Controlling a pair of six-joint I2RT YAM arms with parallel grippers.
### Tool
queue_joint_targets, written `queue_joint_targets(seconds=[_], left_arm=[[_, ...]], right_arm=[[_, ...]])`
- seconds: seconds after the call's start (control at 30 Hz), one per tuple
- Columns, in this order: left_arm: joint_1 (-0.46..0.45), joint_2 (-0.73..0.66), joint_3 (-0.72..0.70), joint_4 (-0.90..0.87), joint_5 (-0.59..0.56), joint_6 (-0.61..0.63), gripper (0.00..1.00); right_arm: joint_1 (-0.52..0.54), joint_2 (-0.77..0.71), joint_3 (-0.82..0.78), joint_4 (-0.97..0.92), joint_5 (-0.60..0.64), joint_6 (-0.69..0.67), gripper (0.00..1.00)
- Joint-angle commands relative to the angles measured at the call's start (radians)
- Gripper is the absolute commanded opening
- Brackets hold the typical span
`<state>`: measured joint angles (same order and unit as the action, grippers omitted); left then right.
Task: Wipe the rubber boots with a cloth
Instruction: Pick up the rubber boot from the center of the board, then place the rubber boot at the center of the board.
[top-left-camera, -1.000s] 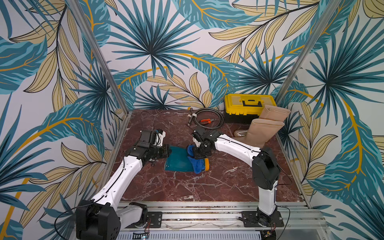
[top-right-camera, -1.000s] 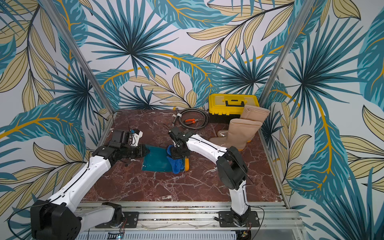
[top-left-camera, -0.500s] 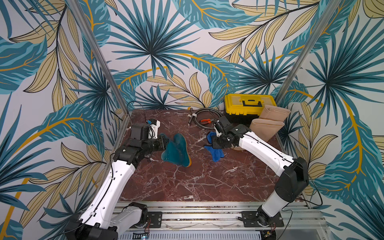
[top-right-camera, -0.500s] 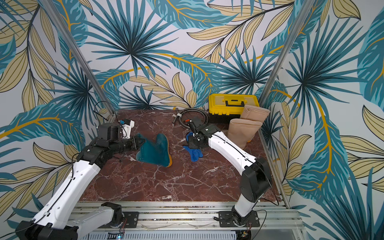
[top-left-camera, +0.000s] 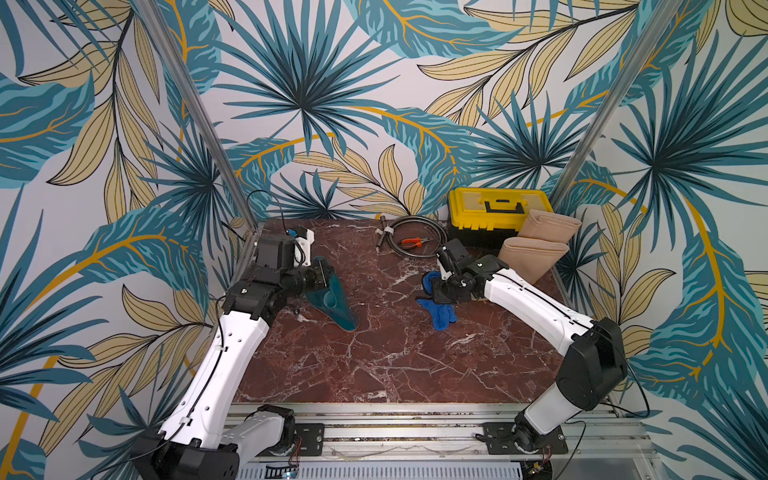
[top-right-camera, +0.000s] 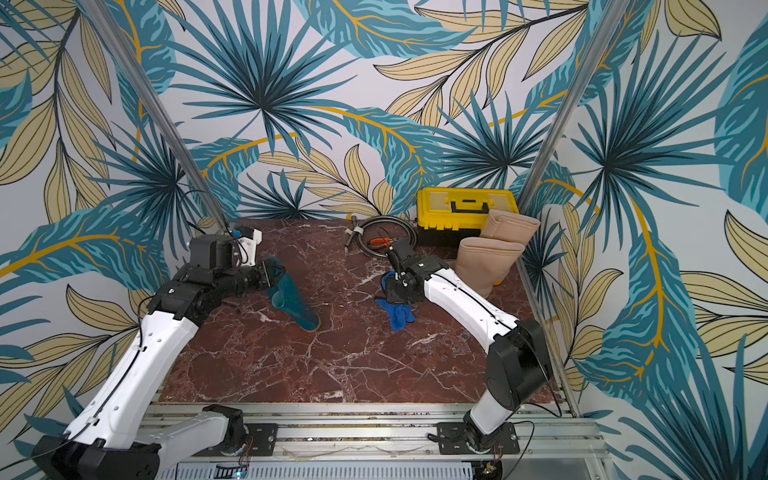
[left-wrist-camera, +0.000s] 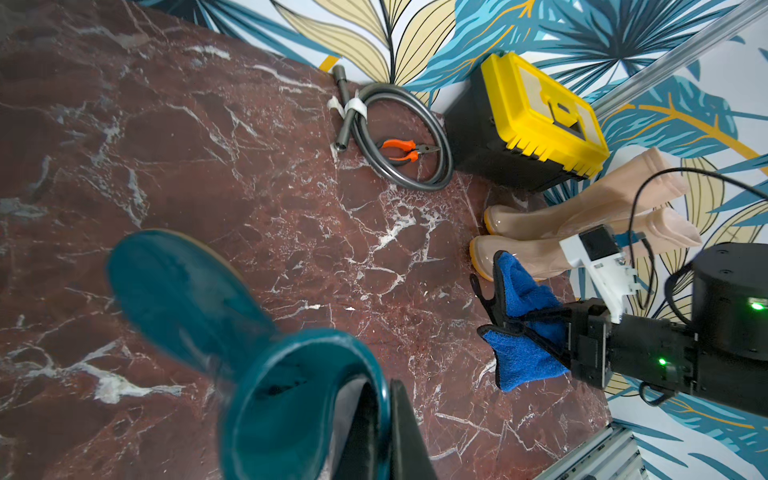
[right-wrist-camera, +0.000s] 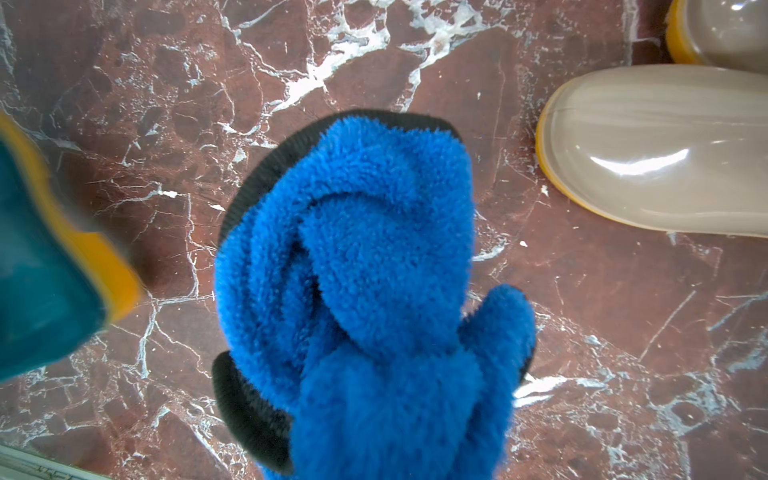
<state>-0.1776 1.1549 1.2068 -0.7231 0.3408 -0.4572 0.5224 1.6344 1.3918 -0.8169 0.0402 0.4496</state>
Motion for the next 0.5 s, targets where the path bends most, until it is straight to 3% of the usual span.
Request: queue_joint_targets(seconds=[0.0,0.47], left_arm=[[-0.007,0.006,-0.010,0.075,0.033,-0.006,0.00],[-0.010,0.049,0.037,0.076,0.017,-0.001,0.00]], right_arm=[[0.002,-0.005,-0.022,0.023,-0.017,0.009,0.00],[0.002,0.007,-0.014,0.025,-0.015,0.008,0.00]])
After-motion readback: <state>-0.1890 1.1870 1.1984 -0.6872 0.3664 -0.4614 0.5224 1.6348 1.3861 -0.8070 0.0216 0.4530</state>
